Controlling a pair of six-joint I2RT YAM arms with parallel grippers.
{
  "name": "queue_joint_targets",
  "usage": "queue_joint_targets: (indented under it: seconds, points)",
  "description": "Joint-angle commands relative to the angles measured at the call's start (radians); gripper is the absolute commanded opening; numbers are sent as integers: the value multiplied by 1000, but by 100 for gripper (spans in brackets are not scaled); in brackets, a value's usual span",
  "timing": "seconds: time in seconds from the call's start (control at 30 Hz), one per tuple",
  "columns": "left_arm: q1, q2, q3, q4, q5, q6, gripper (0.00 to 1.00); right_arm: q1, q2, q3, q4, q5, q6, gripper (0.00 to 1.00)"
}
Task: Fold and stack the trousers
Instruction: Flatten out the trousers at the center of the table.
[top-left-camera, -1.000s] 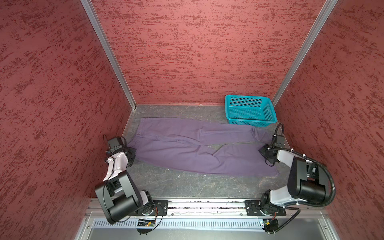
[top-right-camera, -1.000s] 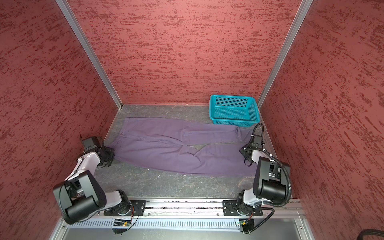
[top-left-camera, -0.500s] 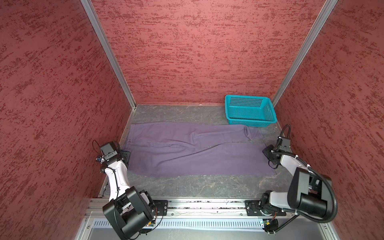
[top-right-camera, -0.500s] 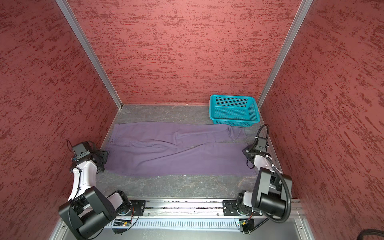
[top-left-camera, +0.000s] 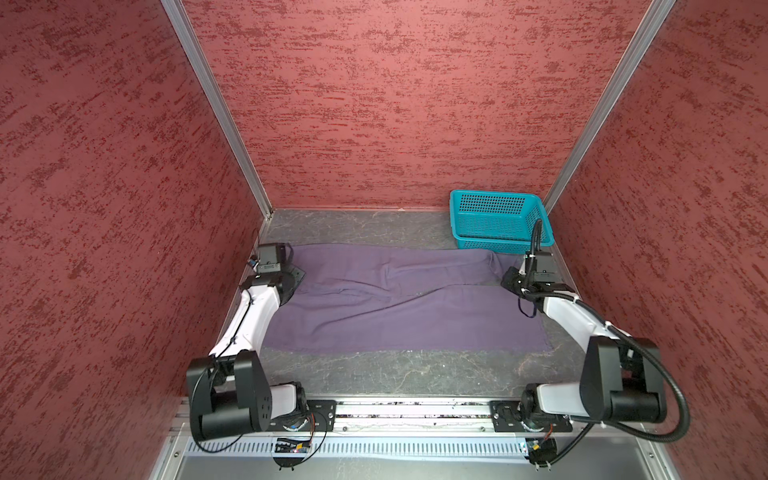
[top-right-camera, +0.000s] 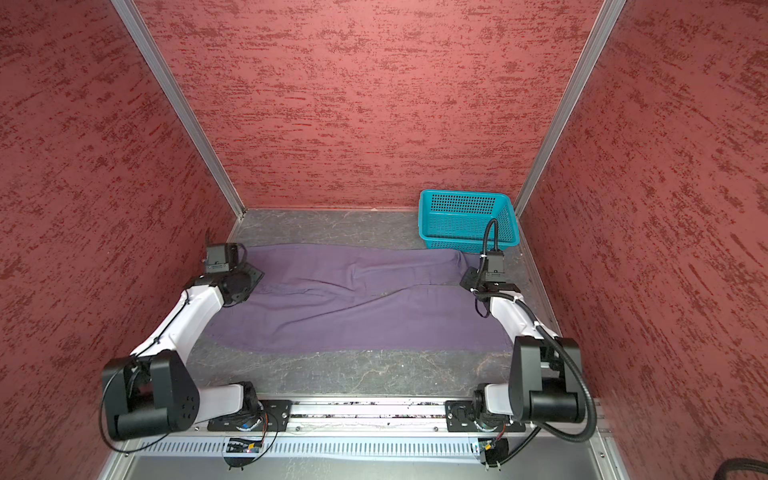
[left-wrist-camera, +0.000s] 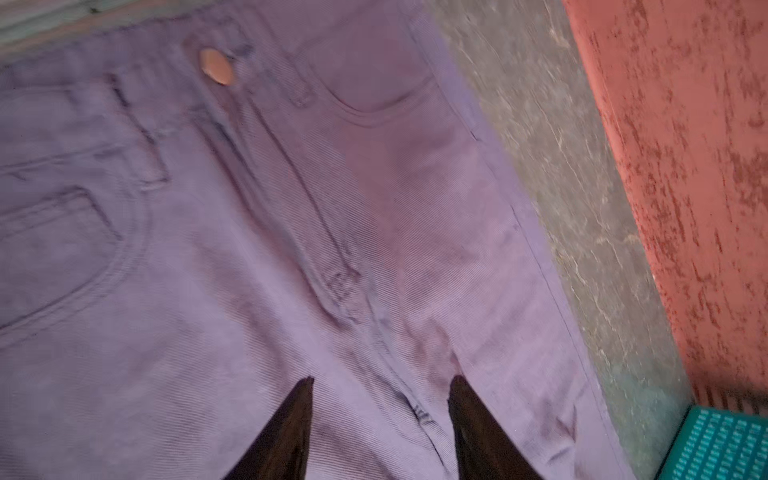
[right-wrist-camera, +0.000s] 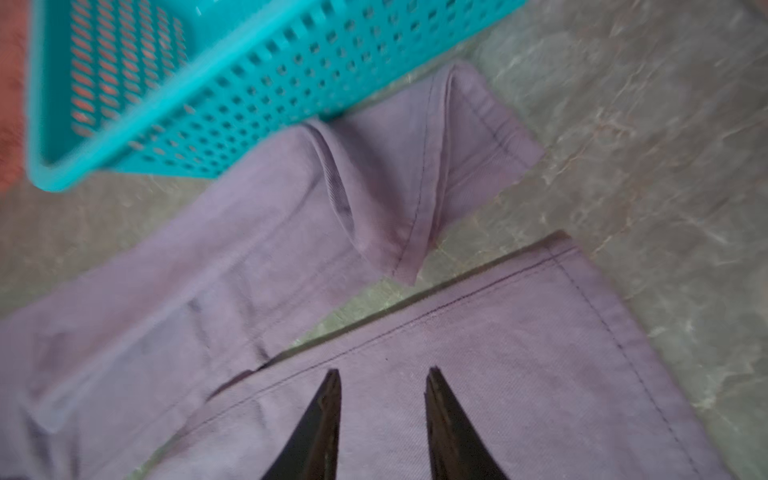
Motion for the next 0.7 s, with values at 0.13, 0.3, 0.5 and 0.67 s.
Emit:
queue_joint_targets:
  seconds: [0.13,0.3,0.5,0.67]
  points:
    - [-93,165,127,32,-8,12,34,7,52,2,22,31,-12,11]
    - [-159,261,190,67,33,45,16,6,98,12,-14,73,-29,6]
    - [-177,332,249,64,14,80,15,6,114,29,-22,49,5,5]
    - [-153,406,295,68,59,83,21,-21,78,18,-41,112,-1,9]
